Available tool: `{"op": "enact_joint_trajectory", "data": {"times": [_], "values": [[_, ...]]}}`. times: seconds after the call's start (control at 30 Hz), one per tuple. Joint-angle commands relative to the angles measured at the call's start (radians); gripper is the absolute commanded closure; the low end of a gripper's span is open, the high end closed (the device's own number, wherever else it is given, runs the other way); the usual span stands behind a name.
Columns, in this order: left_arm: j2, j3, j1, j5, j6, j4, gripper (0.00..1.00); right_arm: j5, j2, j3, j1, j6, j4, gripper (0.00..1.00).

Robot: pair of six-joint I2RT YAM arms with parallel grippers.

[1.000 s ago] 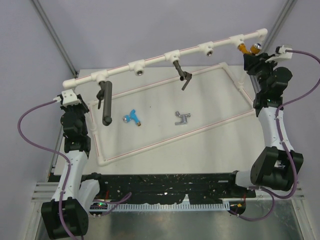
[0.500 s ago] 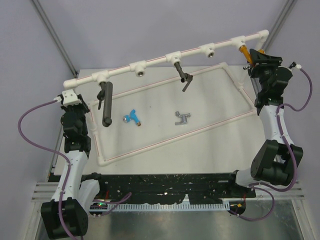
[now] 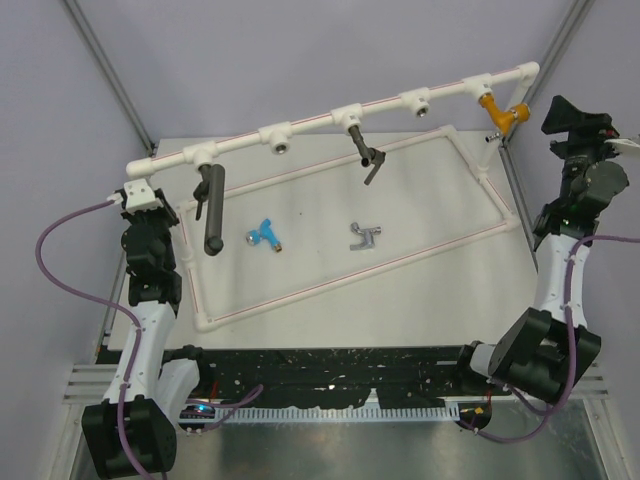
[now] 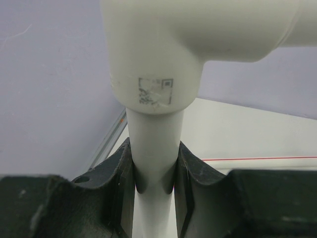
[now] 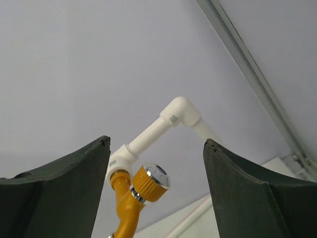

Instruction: Install the water faucets

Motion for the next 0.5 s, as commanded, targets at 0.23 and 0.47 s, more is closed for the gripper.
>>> {"op": "enact_joint_trajectory", "data": {"times": [0.23,0.47], "values": [[-0.01,0.02,0.0,-0.01,0.003,0.041,1.0,-0.351,-0.21,-0.015,0.109,-1.794,-0.194,0.17],[-0.011,0.018,0.0,-0.007,0.003,0.039,1.0,-0.318,-0.235,0.0,0.148,-2.312,-0.435,0.14]]}}
